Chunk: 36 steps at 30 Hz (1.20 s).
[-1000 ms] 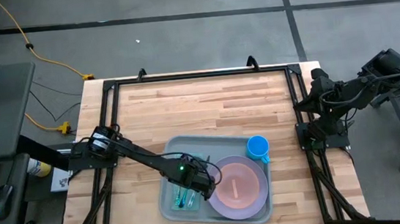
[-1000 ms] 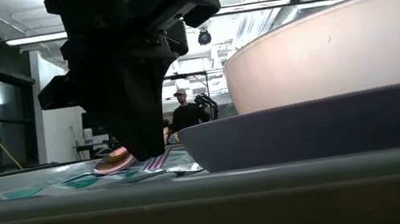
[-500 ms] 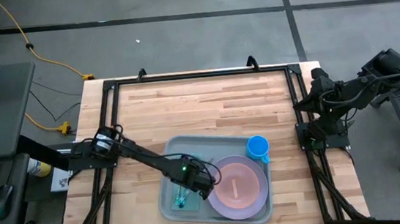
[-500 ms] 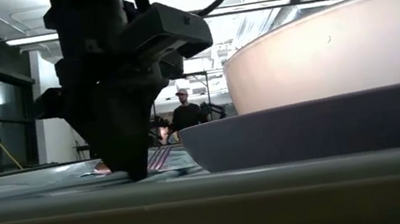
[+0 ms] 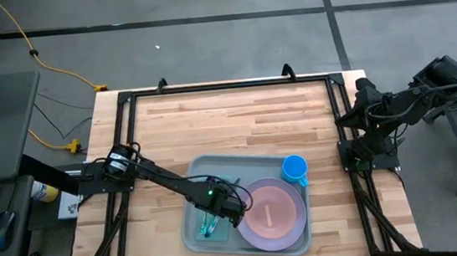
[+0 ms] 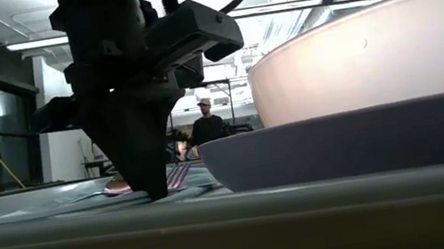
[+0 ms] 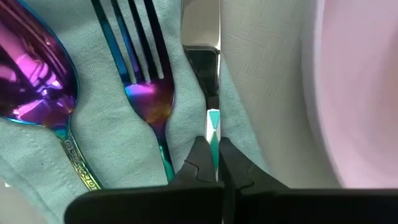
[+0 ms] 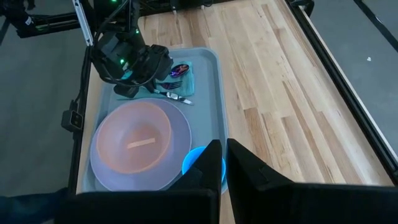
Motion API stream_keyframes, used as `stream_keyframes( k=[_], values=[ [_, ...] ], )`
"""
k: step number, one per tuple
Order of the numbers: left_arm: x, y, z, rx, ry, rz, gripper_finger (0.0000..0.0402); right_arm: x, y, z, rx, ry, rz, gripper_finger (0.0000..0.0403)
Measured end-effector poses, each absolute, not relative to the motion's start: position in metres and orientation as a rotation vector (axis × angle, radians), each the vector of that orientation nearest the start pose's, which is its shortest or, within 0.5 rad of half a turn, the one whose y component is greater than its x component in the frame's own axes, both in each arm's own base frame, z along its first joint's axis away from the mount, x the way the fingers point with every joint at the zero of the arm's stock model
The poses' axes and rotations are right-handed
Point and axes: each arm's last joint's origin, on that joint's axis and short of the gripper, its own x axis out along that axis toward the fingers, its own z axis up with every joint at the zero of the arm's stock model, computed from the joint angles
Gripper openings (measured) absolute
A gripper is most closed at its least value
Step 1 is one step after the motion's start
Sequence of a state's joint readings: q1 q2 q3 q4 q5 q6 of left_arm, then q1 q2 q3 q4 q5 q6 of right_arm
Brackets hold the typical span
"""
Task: Set up tray
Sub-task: Adjust the green knife on the blue napkin
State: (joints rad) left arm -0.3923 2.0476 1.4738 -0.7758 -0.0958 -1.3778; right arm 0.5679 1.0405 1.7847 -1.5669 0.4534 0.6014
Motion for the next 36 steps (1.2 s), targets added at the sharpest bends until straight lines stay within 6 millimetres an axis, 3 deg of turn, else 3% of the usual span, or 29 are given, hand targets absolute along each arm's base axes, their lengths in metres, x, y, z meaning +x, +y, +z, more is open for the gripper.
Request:
stream_keyframes(
  k=[14,36],
  values=[
    [0.381,-0.15,0.184,-0.864,1.042,0.774,0.0014,0.083,0.038,0.473,0.172,0.714,-0.109,0.0],
    [0.378,-0.15,0.179,-0.94,1.047,0.83,0.0014,0.082,0.038,0.472,0.146,0.729,-0.079,0.0]
  ],
)
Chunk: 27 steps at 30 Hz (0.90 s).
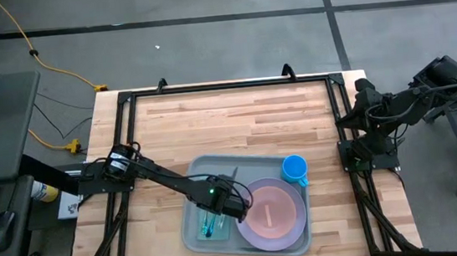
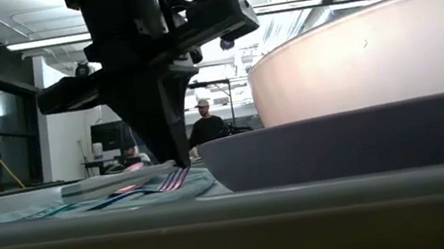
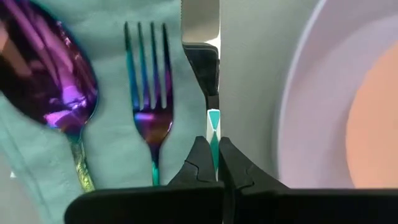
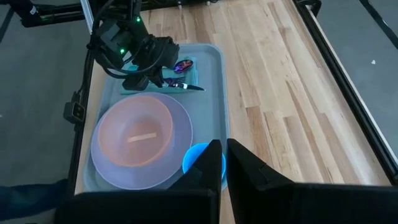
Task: Set up tray
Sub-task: Adjust the green knife on the blue napkin
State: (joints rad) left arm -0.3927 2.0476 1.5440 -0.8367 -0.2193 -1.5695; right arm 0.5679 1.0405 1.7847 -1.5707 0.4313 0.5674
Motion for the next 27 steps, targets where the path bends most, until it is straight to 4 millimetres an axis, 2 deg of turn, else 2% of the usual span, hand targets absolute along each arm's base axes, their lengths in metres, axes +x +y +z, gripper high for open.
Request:
stream_keyframes(
  k=[12,19,21,27],
  values=[
    [0.376,-0.157,0.179,-0.966,1.077,0.802,0.0014,0.082,0.038,0.472,0.147,0.731,-0.076,0.0],
    [0.381,-0.163,0.168,-1.0,1.096,0.782,0.0014,0.082,0.038,0.472,0.147,0.731,-0.075,0.0],
    [0.377,-0.164,0.163,-0.99,1.109,0.834,0.0014,0.082,0.038,0.472,0.147,0.732,-0.074,0.0],
    [0.37,-0.163,0.163,-0.987,1.112,0.917,0.0014,0.082,0.039,0.472,0.149,0.737,-0.064,0.0]
  ],
)
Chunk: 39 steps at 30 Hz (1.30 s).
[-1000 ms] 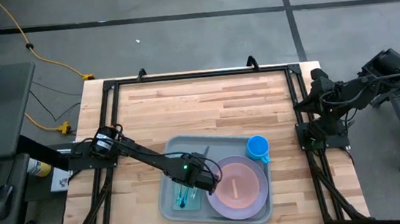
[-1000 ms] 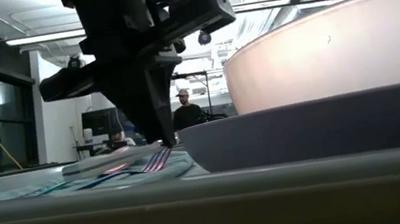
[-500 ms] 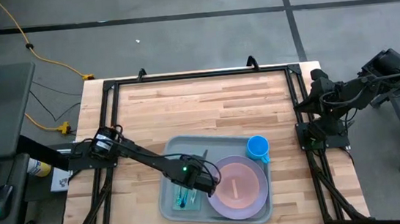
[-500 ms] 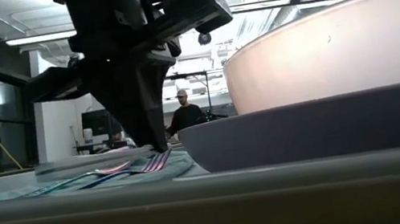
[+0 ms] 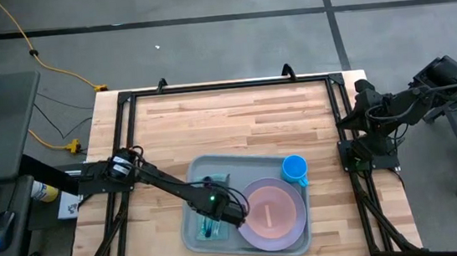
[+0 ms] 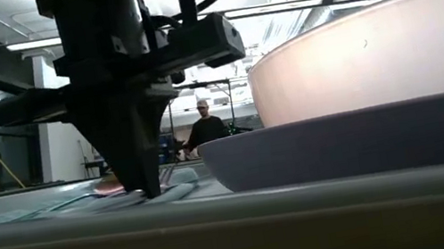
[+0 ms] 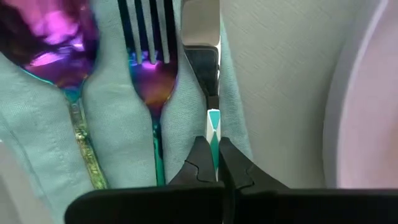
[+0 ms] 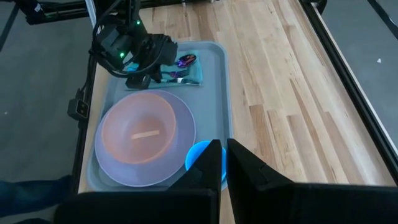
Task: Set up tray
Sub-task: Adjust the green knife on the blue napkin
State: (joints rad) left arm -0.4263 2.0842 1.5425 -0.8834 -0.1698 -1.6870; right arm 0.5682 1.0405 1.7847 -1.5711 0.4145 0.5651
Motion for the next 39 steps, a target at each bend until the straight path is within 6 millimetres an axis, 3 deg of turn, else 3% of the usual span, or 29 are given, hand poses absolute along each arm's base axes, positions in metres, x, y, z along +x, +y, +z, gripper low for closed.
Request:
stream_keyframes(
  k=[9,15,39],
  values=[
    [0.371,-0.162,0.164,-0.988,1.078,0.935,0.0014,0.082,0.039,0.472,0.143,0.737,-0.062,0.0],
    [0.376,-0.159,0.175,-0.971,0.999,0.94,0.0014,0.082,0.038,0.472,0.137,0.733,-0.068,0.0],
    [0.369,-0.156,0.174,-0.963,1.098,0.989,0.0014,0.082,0.038,0.472,0.151,0.736,-0.066,0.0]
  ],
)
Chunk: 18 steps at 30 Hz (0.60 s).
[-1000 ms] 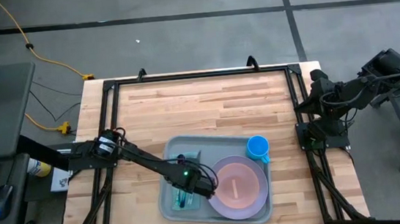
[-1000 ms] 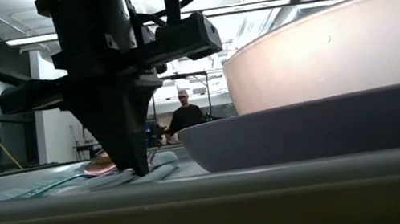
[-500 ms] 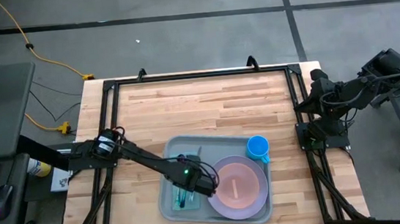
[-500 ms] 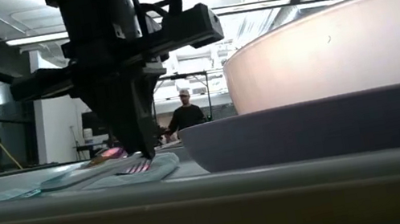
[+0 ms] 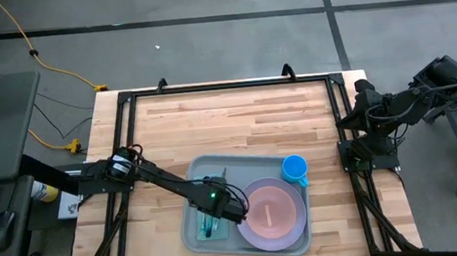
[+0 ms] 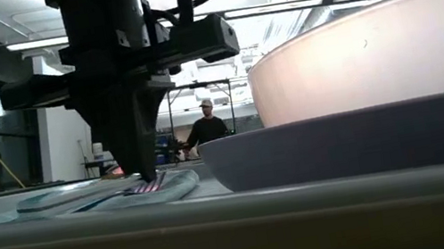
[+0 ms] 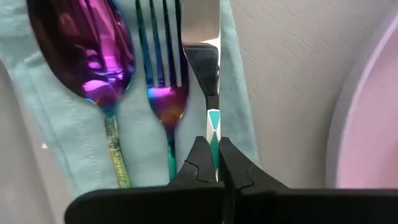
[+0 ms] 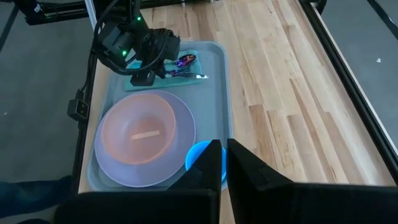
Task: Set up tray
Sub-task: Adjust the green knife on the blue napkin
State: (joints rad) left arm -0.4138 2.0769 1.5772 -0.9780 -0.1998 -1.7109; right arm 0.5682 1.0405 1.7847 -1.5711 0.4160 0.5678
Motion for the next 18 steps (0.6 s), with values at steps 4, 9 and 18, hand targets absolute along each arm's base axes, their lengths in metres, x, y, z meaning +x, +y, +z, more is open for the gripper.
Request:
stream_keyframes(
  k=[4,9,18],
  values=[
    [0.3703,-0.1606,0.1742,-0.985,1.091,0.96,0.0014,0.082,0.0385,0.472,0.158,0.736,-0.069,0.0],
    [0.3682,-0.165,0.1741,-0.988,1.111,0.95,0.0014,0.082,0.0385,0.472,0.158,0.736,-0.069,0.0],
    [0.3663,-0.164,0.1725,-0.974,1.133,0.969,0.0014,0.082,0.0385,0.472,0.158,0.736,-0.069,0.0]
  ],
)
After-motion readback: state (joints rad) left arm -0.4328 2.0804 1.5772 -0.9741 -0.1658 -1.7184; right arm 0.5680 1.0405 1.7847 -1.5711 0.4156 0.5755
